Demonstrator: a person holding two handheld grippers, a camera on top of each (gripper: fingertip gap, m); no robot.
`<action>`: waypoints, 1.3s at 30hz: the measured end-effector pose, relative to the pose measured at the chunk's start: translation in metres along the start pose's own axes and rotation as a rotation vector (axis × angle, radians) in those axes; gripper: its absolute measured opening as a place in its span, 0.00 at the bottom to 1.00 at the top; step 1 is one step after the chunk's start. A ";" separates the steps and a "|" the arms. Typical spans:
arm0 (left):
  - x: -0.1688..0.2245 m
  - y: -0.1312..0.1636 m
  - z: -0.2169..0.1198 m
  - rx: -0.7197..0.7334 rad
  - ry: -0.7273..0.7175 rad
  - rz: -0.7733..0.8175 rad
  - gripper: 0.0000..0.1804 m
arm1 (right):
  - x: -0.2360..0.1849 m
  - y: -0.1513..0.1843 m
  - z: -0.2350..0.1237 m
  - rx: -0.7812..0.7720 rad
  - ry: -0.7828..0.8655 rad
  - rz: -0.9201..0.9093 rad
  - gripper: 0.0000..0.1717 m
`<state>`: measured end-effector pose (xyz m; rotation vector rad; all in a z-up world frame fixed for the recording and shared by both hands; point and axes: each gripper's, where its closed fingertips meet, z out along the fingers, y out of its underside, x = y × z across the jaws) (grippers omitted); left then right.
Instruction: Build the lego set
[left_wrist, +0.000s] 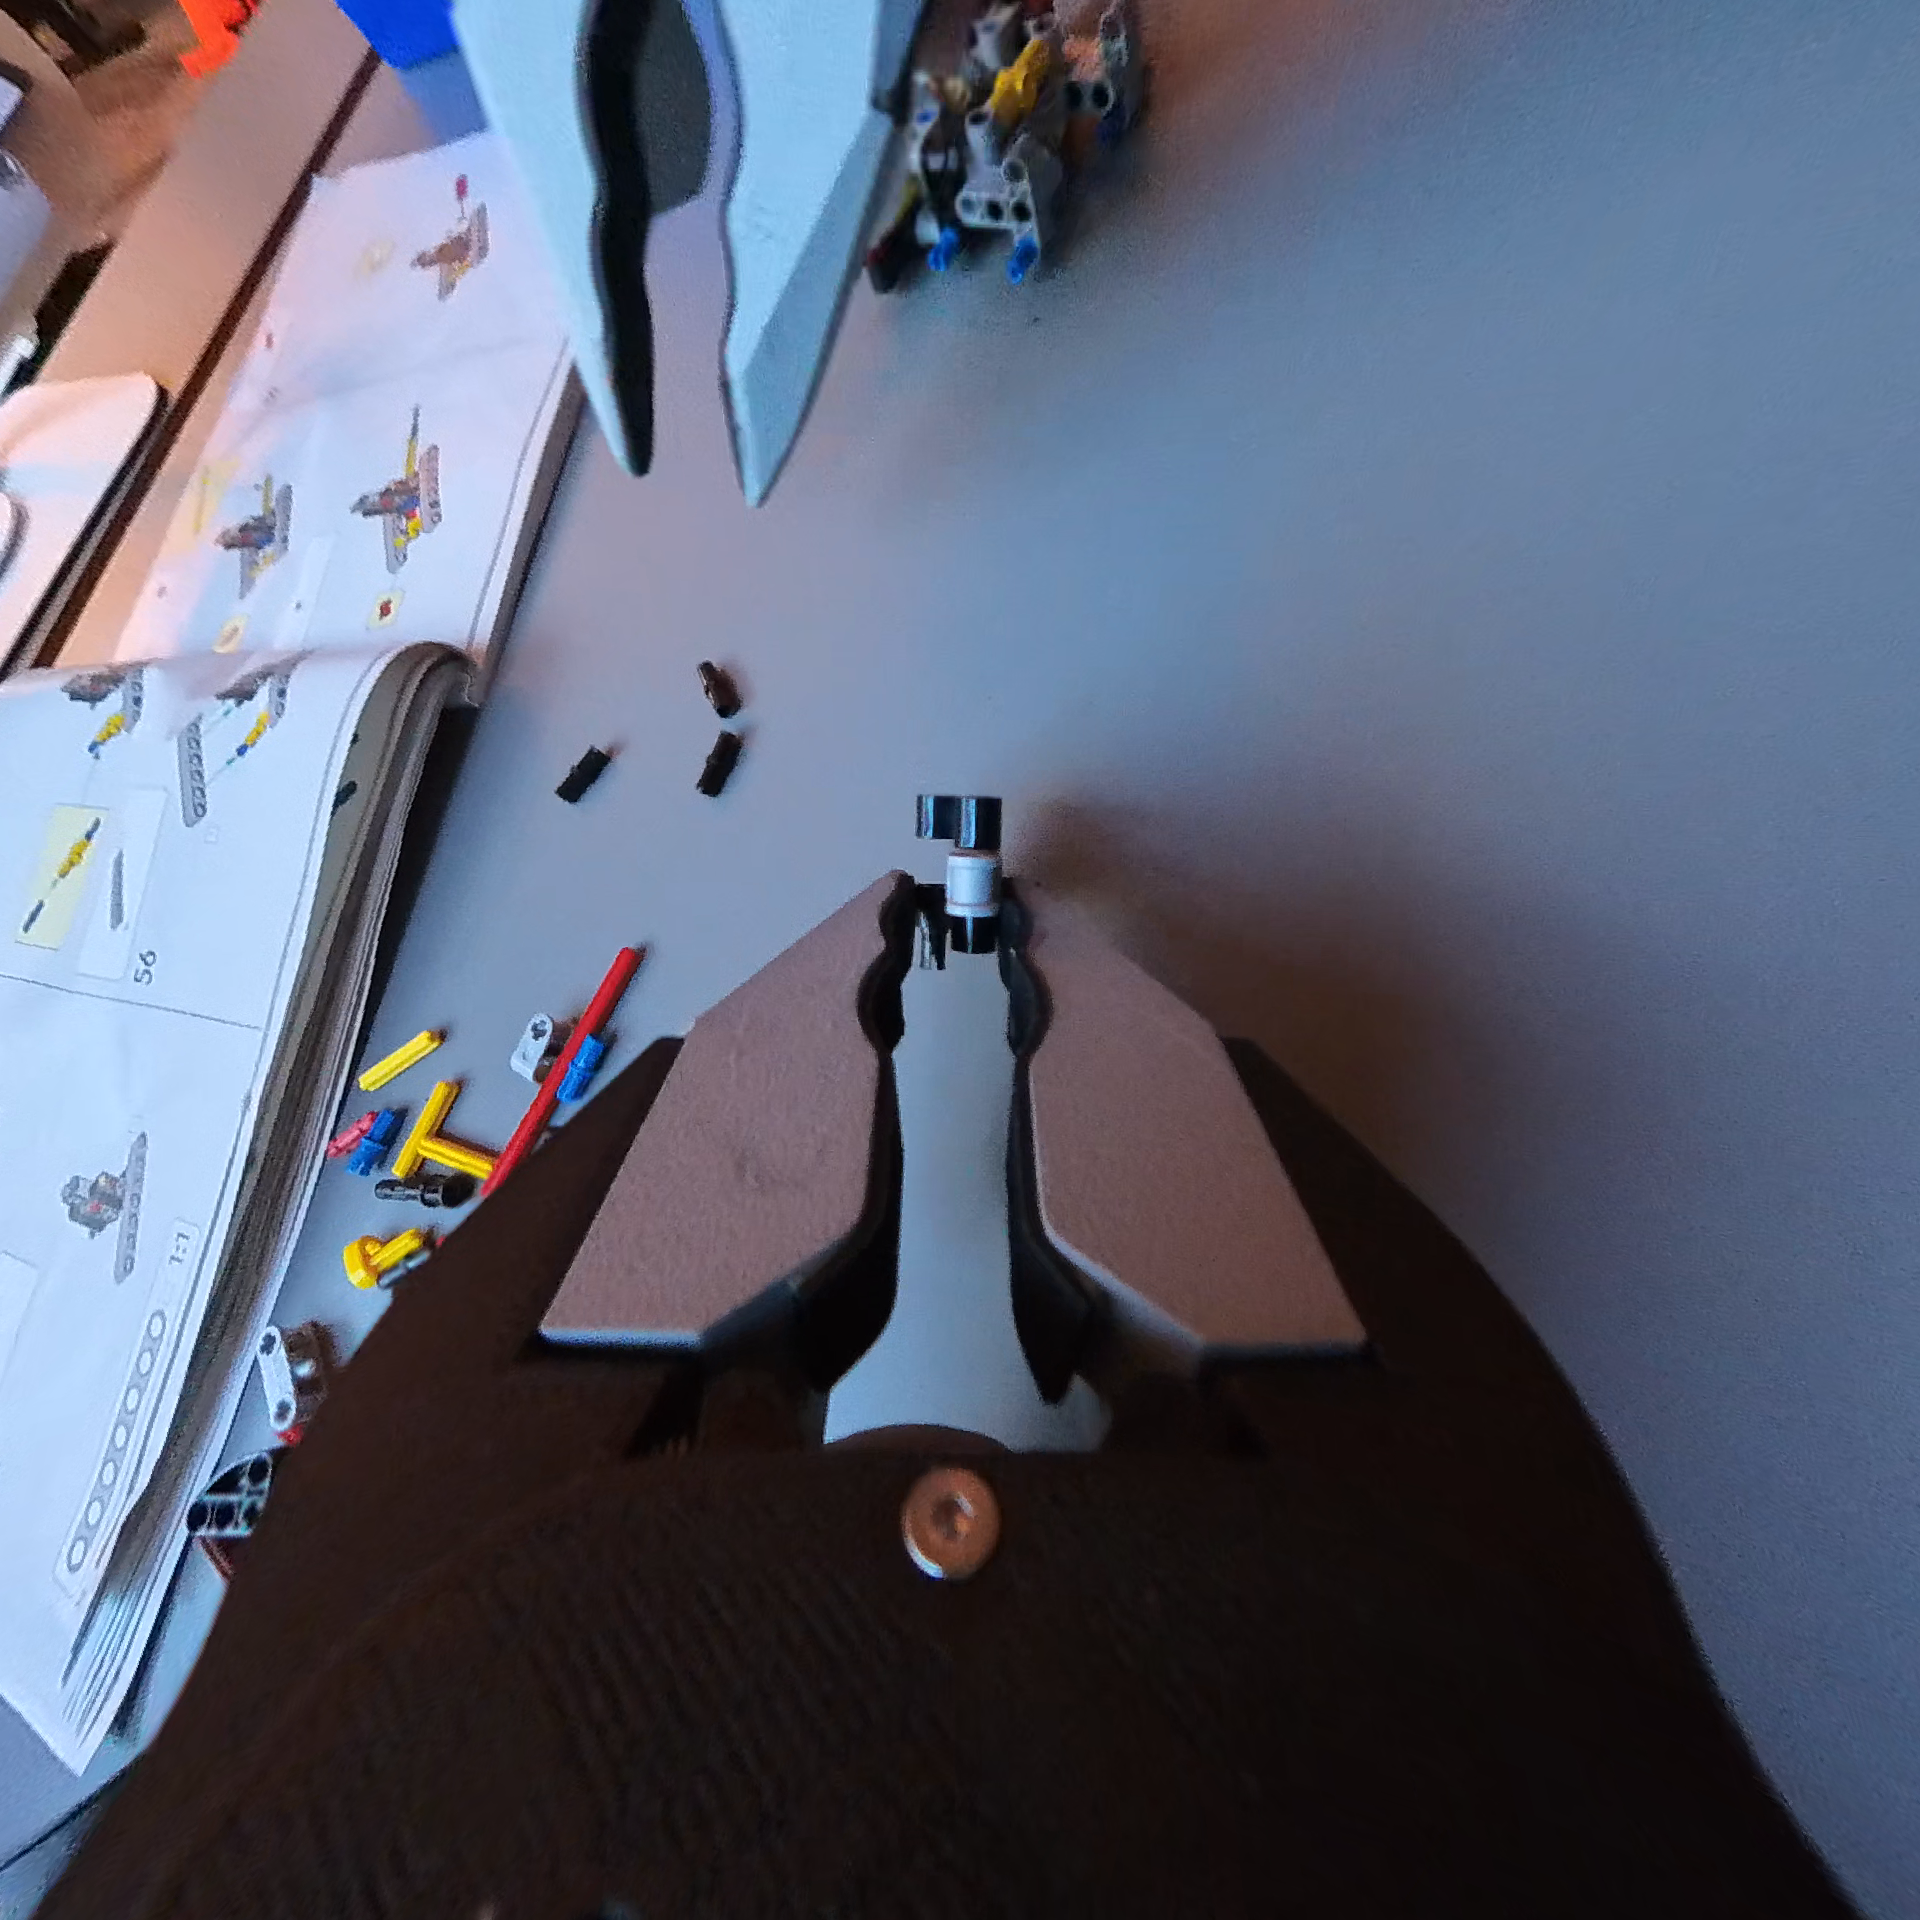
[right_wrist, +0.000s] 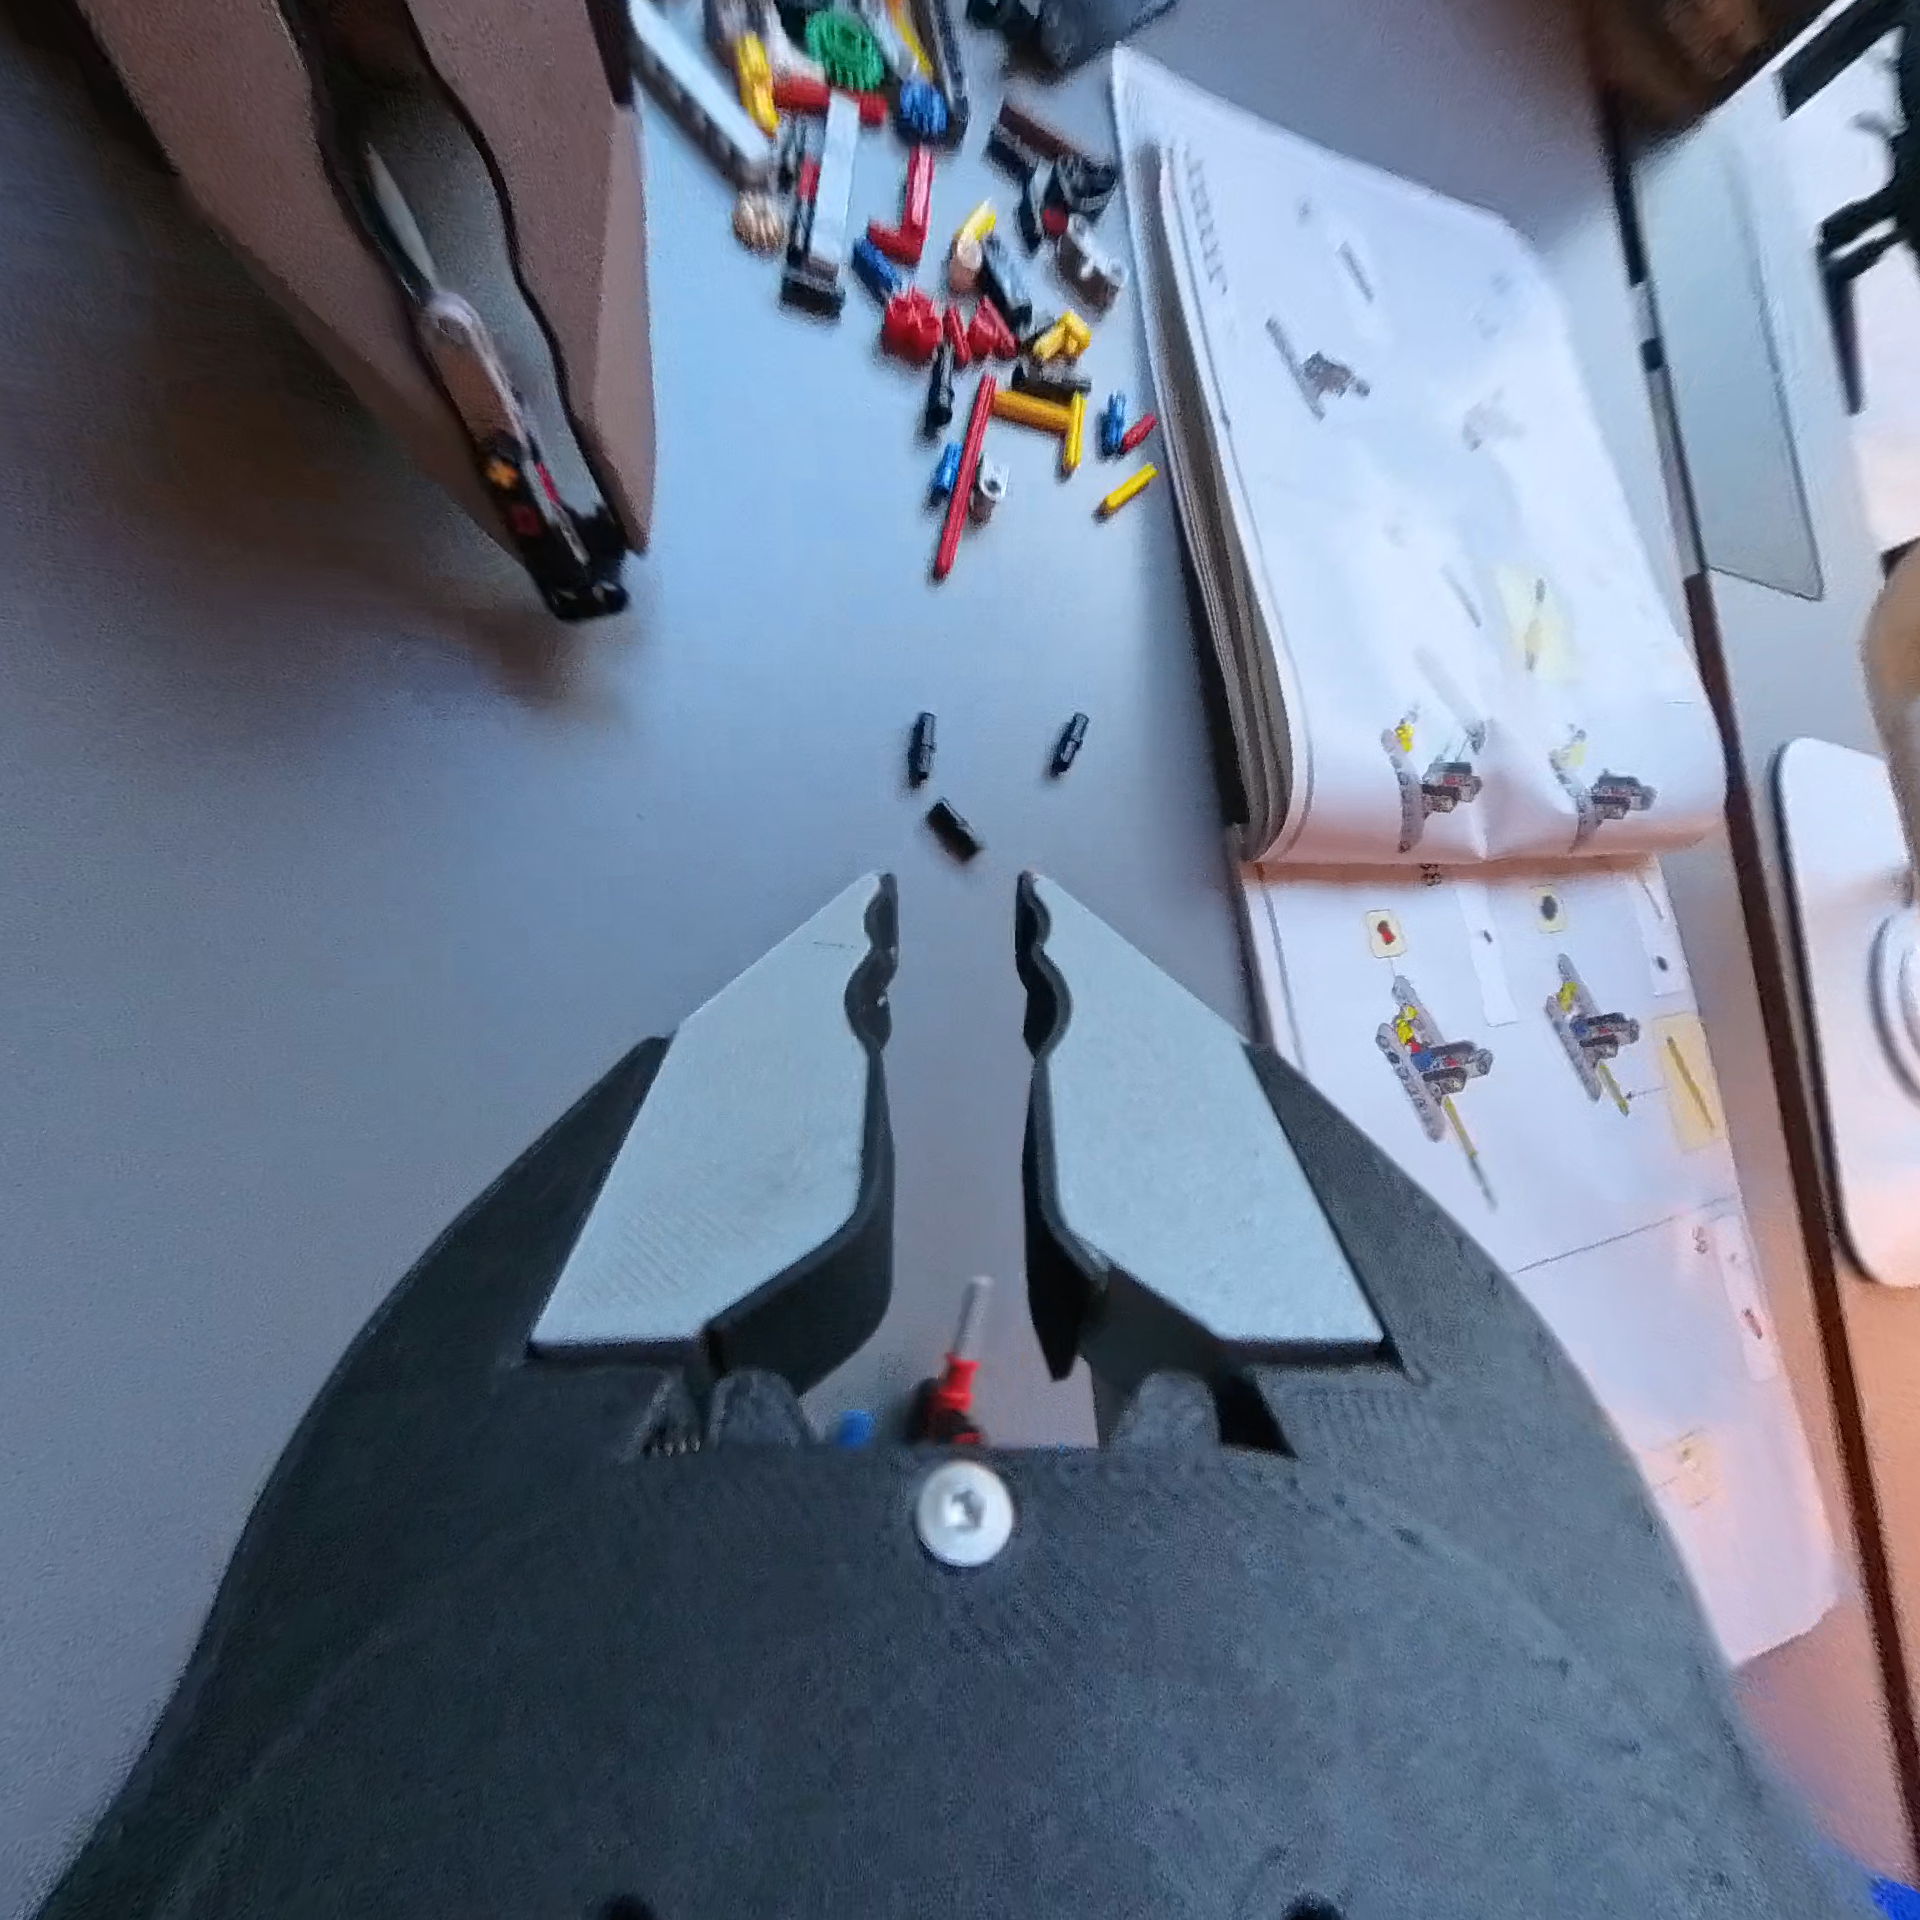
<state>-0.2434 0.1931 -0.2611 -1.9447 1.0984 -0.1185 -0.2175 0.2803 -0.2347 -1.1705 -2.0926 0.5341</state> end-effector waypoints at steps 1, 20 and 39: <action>-0.001 0.001 0.000 -0.007 0.004 -0.007 0.07 | 0.003 0.001 0.005 -0.025 -0.033 -0.028 0.10; -0.009 0.013 0.005 -0.066 0.031 -0.107 0.07 | -0.006 0.012 0.045 -0.183 -0.316 -0.136 0.00; 0.017 -0.011 0.020 -0.061 0.073 -0.098 0.07 | -0.076 0.012 0.003 -0.077 -0.224 0.167 0.00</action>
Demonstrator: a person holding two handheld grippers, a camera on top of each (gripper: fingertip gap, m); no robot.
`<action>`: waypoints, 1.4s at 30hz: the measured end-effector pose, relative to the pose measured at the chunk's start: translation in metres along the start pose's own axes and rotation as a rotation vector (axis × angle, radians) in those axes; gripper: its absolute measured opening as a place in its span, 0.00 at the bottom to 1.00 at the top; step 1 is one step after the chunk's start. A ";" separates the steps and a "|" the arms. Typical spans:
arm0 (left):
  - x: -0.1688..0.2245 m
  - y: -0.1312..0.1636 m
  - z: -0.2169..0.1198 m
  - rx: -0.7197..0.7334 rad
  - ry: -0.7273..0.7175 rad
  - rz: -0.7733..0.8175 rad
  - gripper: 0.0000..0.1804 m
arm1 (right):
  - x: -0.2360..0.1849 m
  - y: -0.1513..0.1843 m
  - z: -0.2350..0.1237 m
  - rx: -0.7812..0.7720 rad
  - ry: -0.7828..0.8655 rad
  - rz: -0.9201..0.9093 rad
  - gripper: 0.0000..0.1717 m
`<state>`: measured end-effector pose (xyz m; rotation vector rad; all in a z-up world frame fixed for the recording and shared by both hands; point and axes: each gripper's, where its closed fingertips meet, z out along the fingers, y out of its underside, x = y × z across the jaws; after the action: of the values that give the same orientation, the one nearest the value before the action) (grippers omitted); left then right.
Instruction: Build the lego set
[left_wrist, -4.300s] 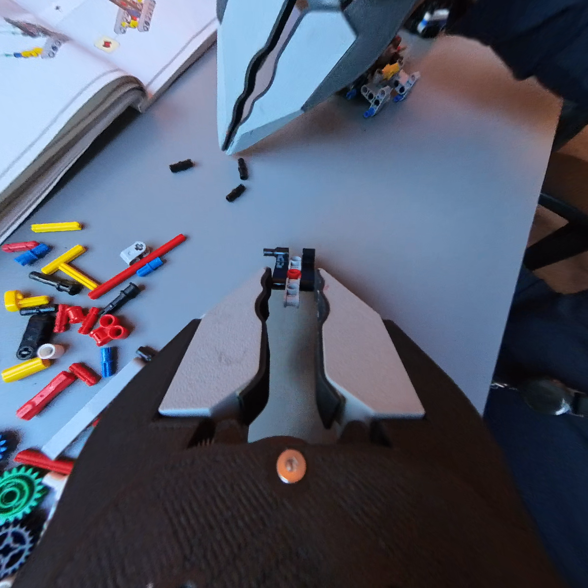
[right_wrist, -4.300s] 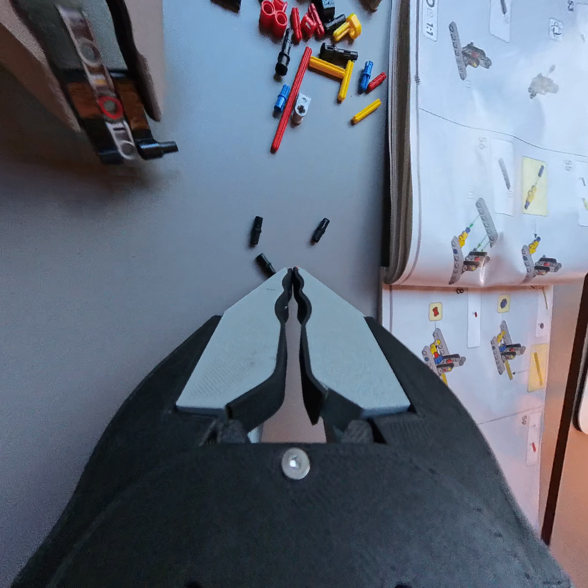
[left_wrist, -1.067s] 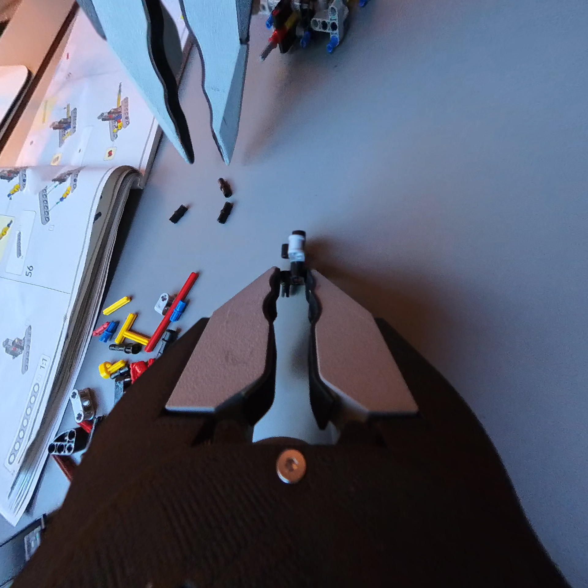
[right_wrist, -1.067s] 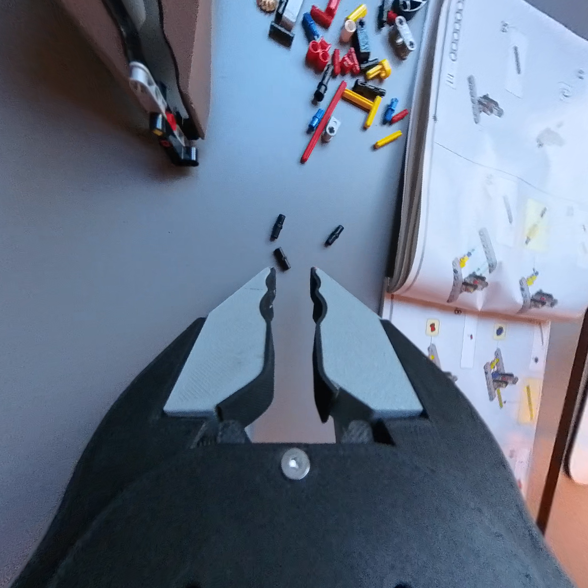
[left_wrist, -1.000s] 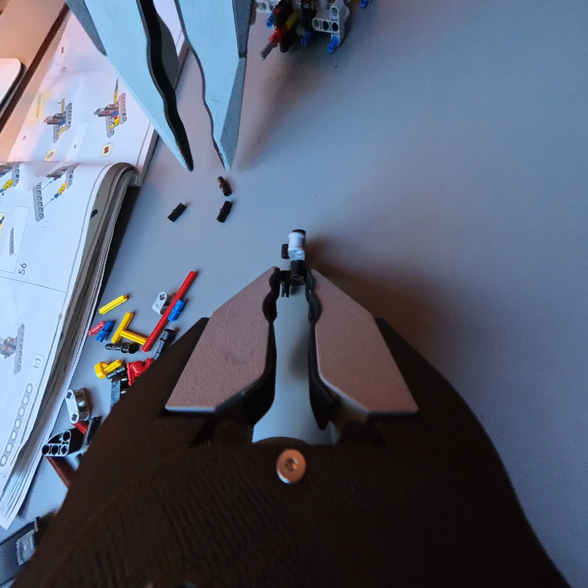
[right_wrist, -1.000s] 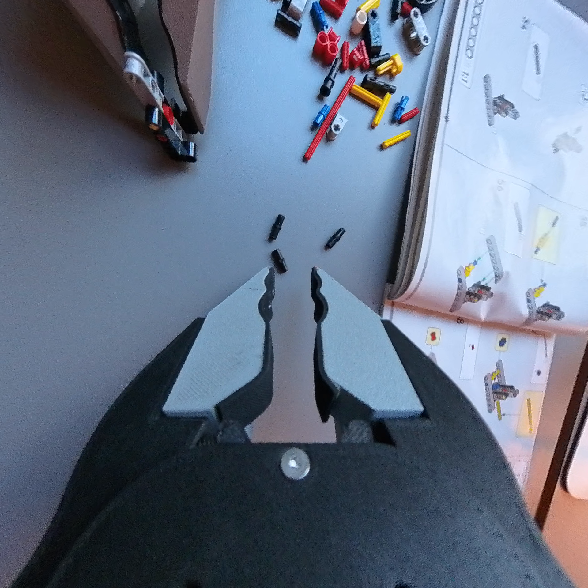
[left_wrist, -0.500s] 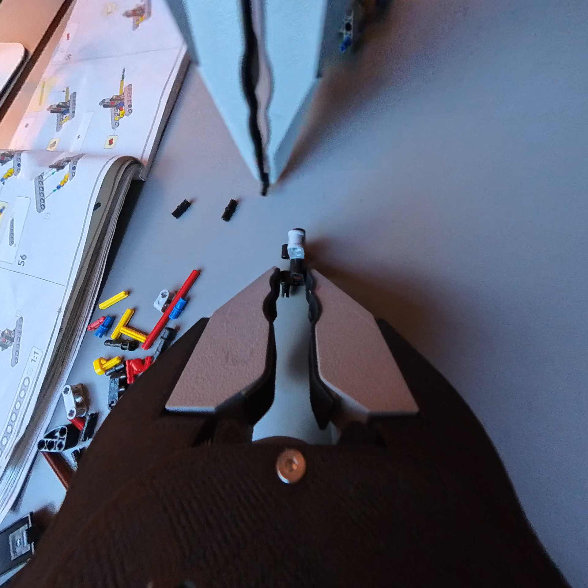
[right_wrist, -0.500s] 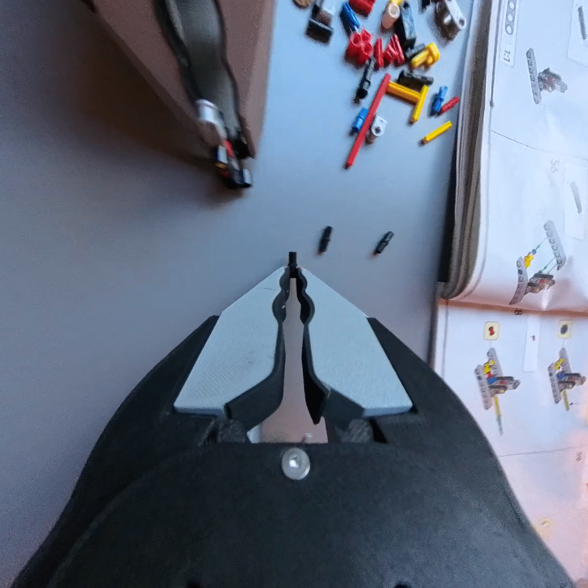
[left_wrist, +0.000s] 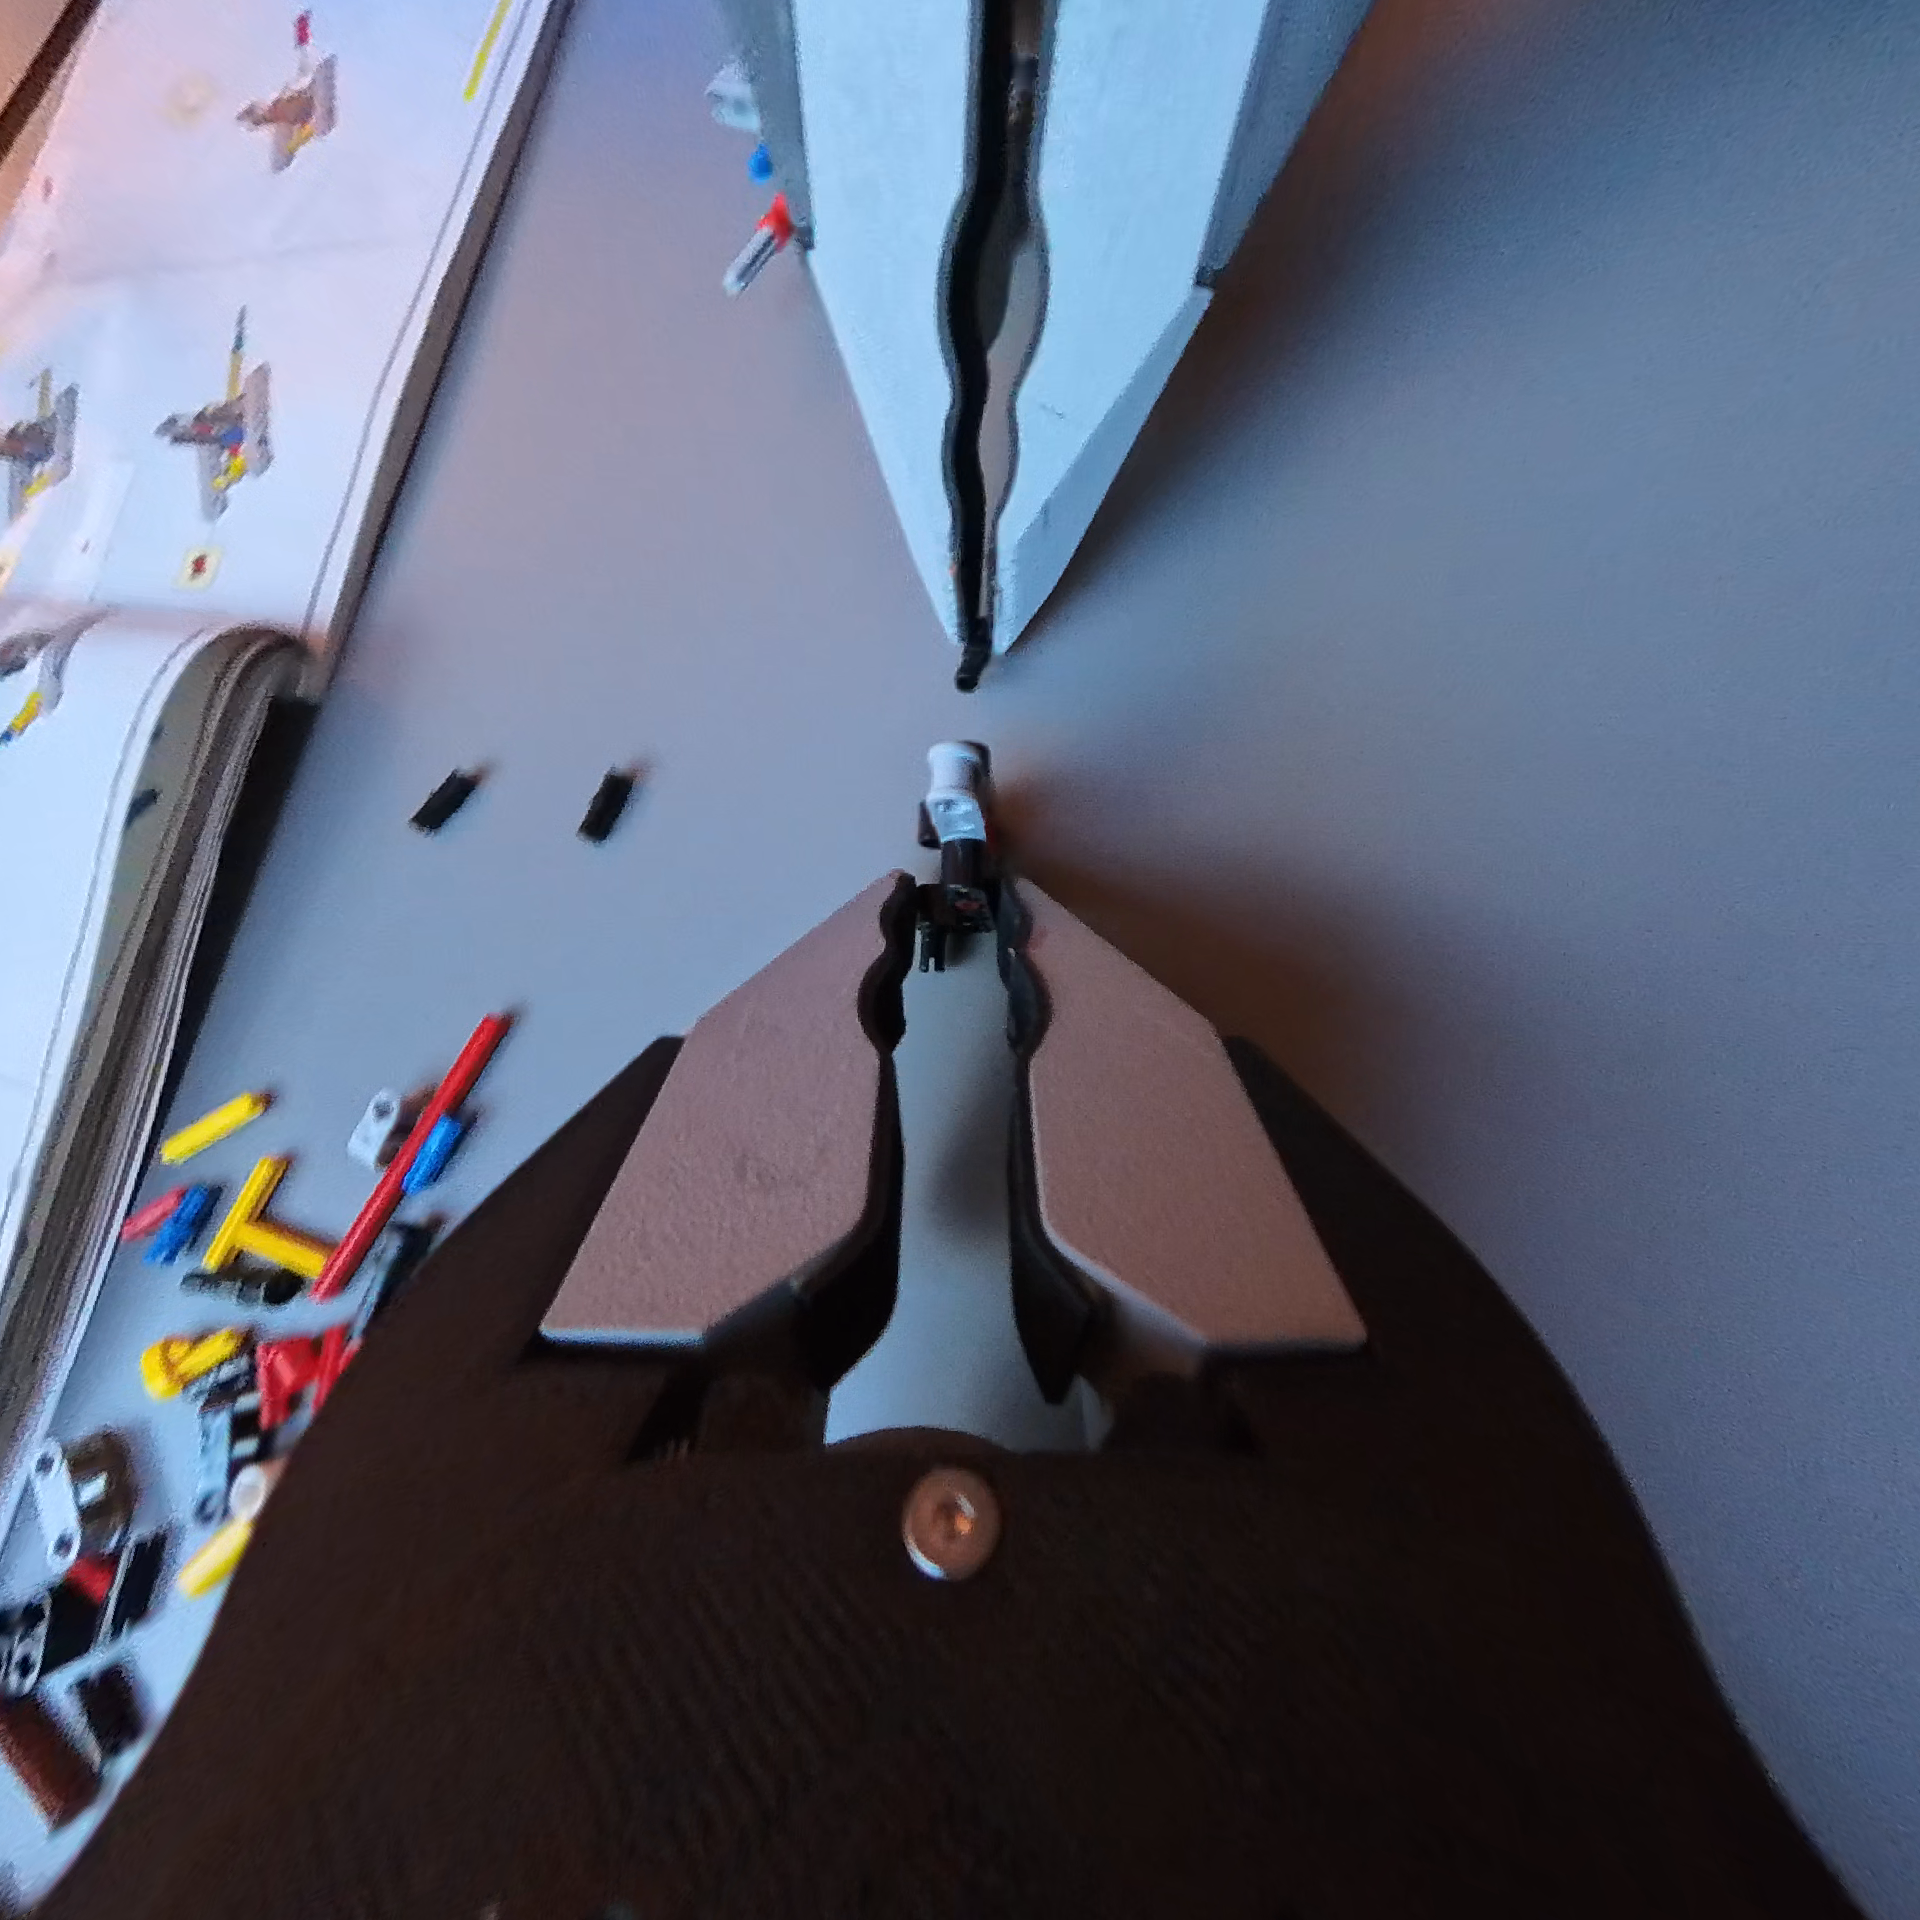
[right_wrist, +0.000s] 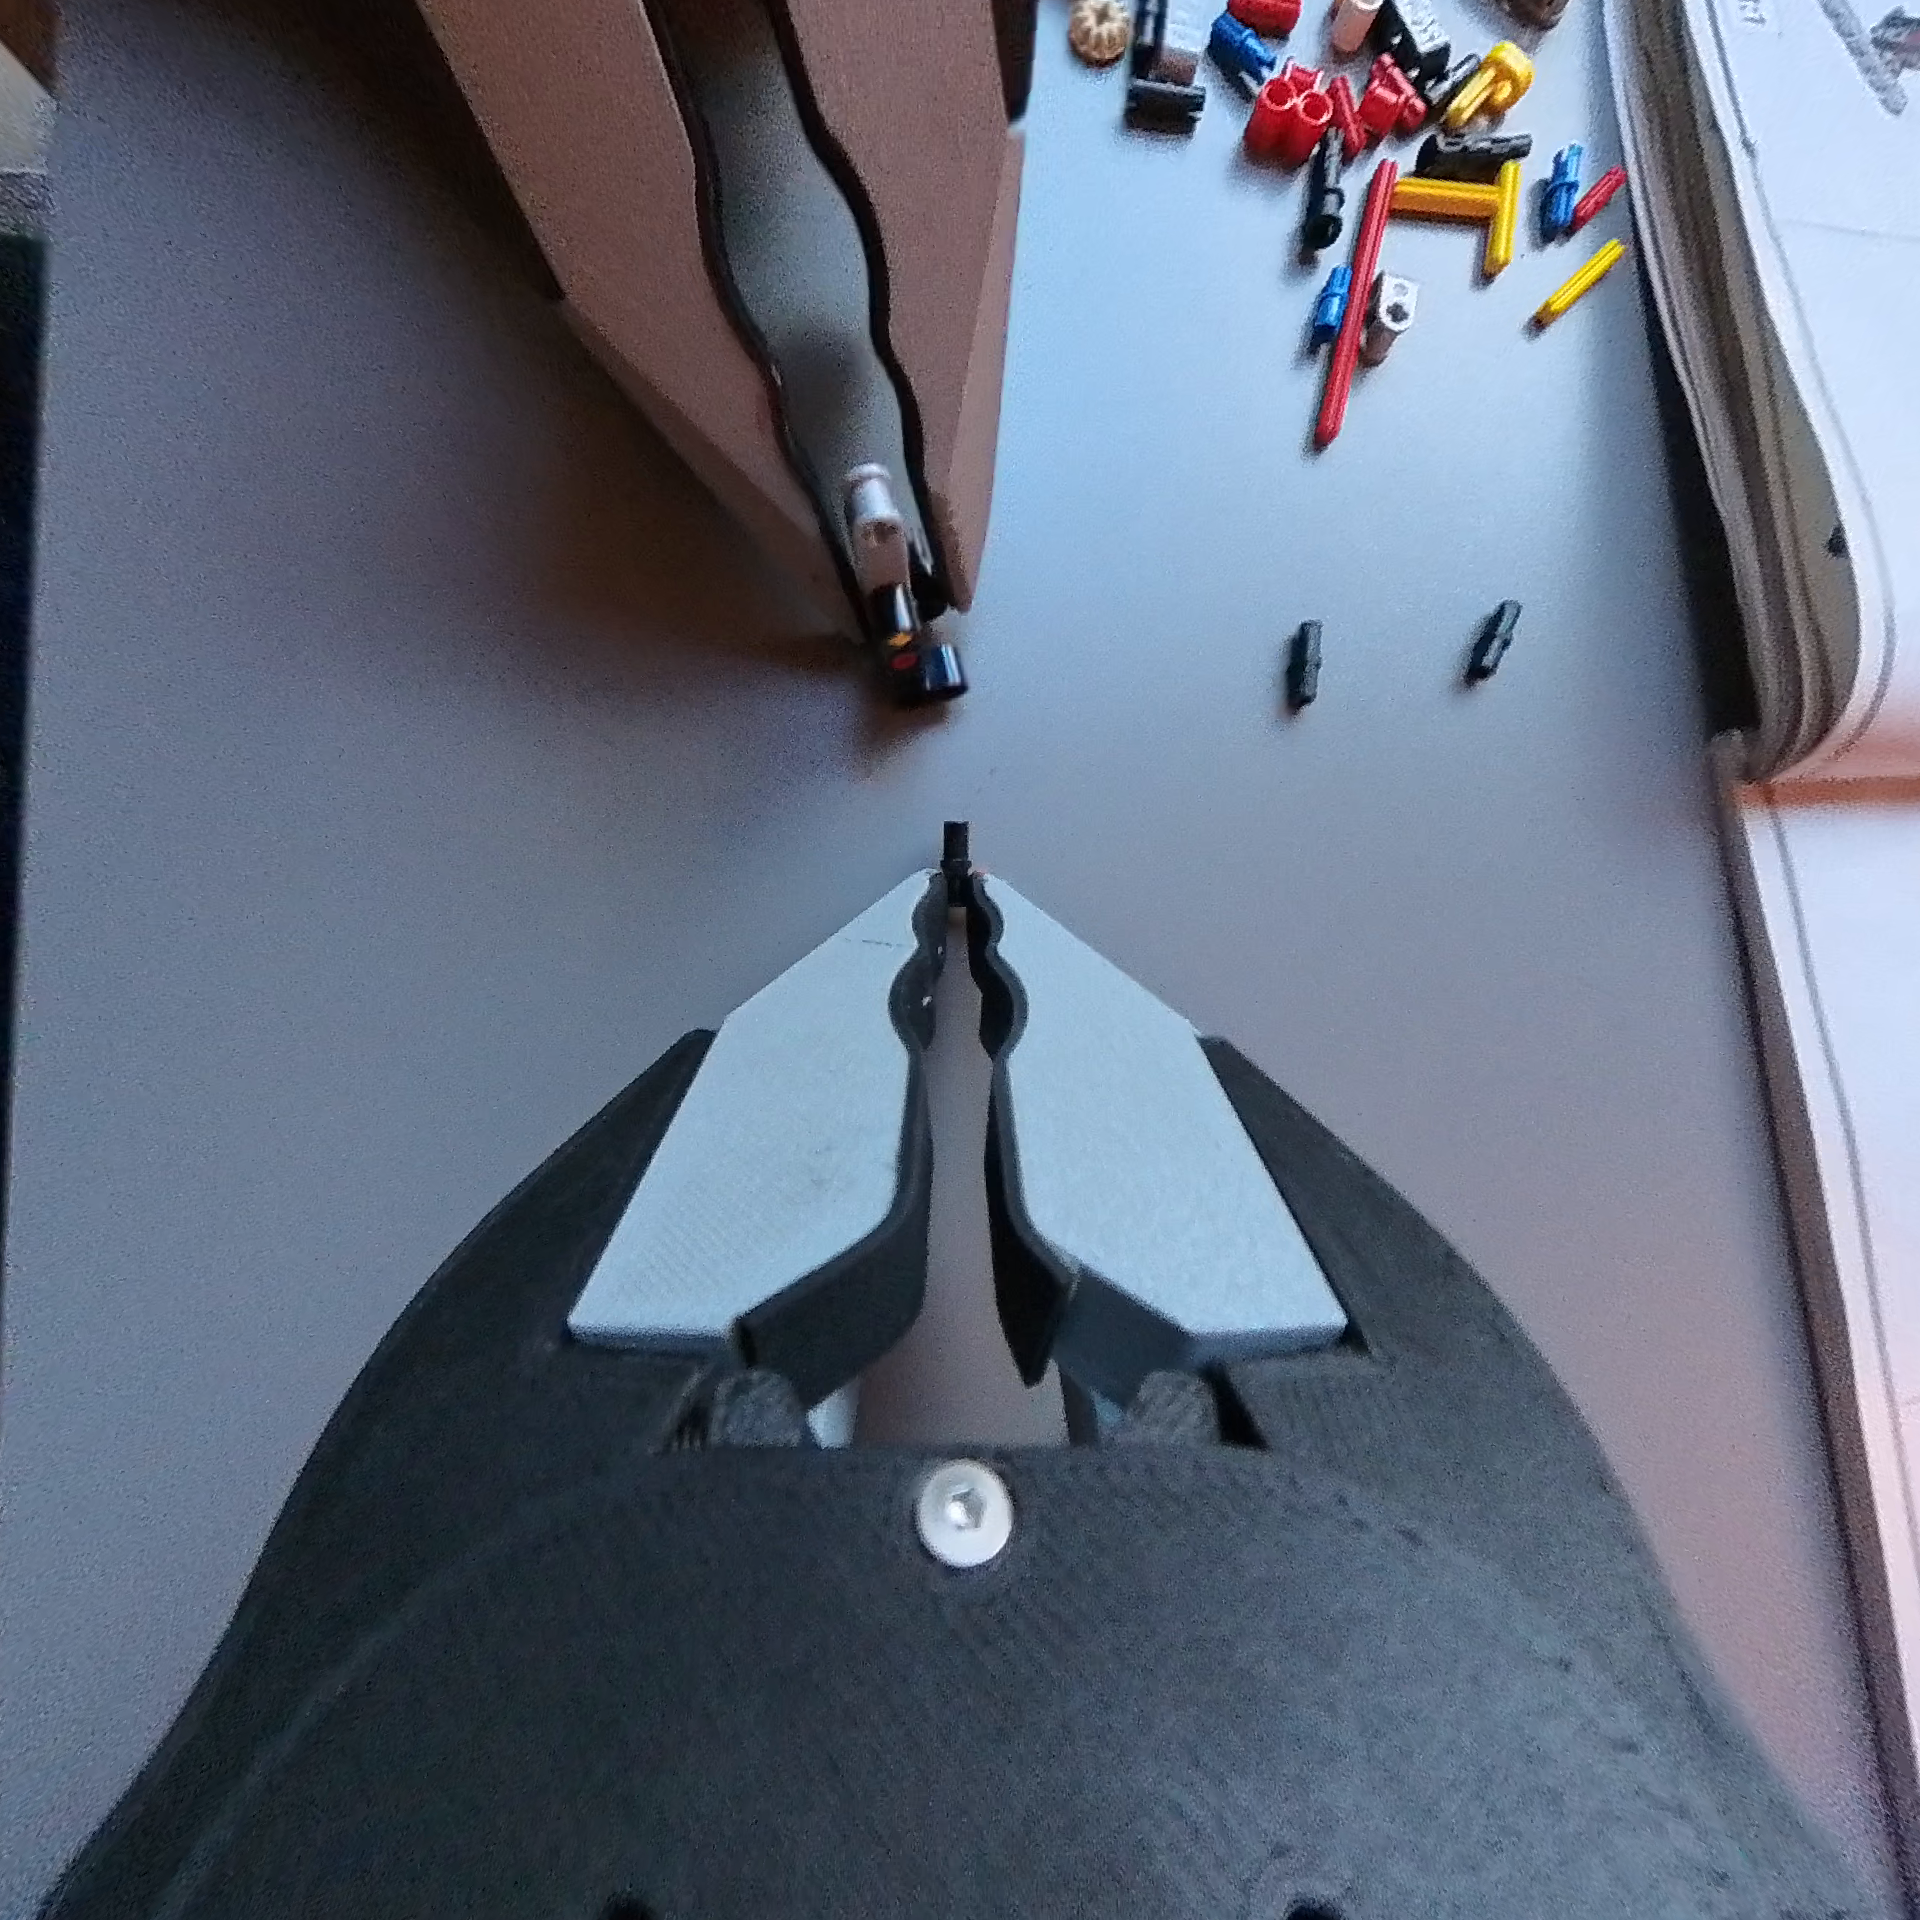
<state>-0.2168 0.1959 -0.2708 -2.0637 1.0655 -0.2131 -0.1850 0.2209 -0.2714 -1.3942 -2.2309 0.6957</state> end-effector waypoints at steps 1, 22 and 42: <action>0.006 -0.005 0.004 0.004 0.007 0.020 0.07 | -0.003 0.003 -0.005 0.009 -0.003 0.006 0.00; 0.037 -0.045 0.039 0.027 0.132 0.086 0.05 | -0.034 0.036 -0.028 0.105 -0.072 0.168 0.00; 0.047 -0.050 0.041 0.040 0.201 0.110 0.04 | -0.036 0.037 -0.029 -0.042 -0.160 0.159 0.00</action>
<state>-0.1370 0.2006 -0.2722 -1.9719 1.2816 -0.3890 -0.1271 0.2077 -0.2745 -1.6018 -2.2843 0.8461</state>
